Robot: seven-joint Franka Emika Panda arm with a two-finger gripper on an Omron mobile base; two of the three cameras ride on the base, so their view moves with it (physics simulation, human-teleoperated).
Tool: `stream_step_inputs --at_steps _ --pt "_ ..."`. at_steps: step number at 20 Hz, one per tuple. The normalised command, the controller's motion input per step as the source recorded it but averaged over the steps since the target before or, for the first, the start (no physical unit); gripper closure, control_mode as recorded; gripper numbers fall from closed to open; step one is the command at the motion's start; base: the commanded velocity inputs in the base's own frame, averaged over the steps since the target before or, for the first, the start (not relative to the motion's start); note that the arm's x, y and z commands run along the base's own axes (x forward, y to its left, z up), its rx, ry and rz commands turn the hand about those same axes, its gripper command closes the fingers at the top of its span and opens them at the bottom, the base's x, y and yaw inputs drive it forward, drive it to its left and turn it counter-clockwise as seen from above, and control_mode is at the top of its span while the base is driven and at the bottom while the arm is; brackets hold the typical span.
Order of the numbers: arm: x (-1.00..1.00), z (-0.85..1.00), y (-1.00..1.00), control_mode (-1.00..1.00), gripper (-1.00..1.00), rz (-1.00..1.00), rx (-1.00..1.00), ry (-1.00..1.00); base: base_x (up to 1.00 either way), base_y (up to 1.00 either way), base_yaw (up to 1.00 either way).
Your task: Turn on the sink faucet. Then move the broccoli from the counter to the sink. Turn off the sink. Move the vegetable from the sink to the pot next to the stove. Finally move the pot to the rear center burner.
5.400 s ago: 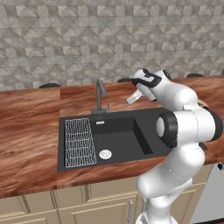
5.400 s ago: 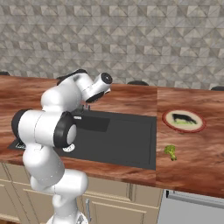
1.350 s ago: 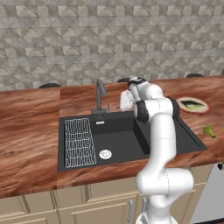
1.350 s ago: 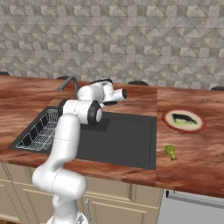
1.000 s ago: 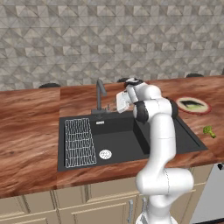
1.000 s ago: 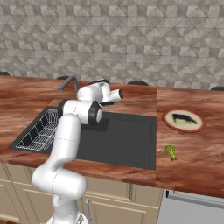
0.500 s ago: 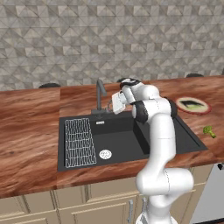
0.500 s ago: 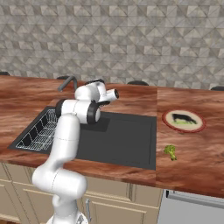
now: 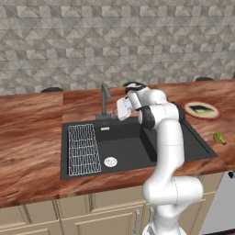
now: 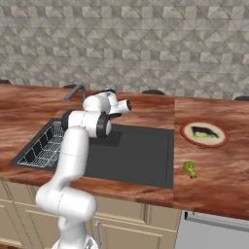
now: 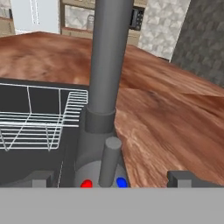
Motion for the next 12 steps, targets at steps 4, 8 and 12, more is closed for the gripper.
stream_step_inputs --at_steps 4,8,12 --pt "0.03 -0.01 0.13 -1.00 -1.00 0.00 0.00 0.00 0.00 0.00 0.00" --pt "0.00 0.00 0.21 -1.00 -1.00 0.00 0.01 0.00 0.00 0.00 0.00" --pt "0.00 0.00 0.18 -1.00 -1.00 0.00 0.00 0.00 0.00 0.00 0.00"
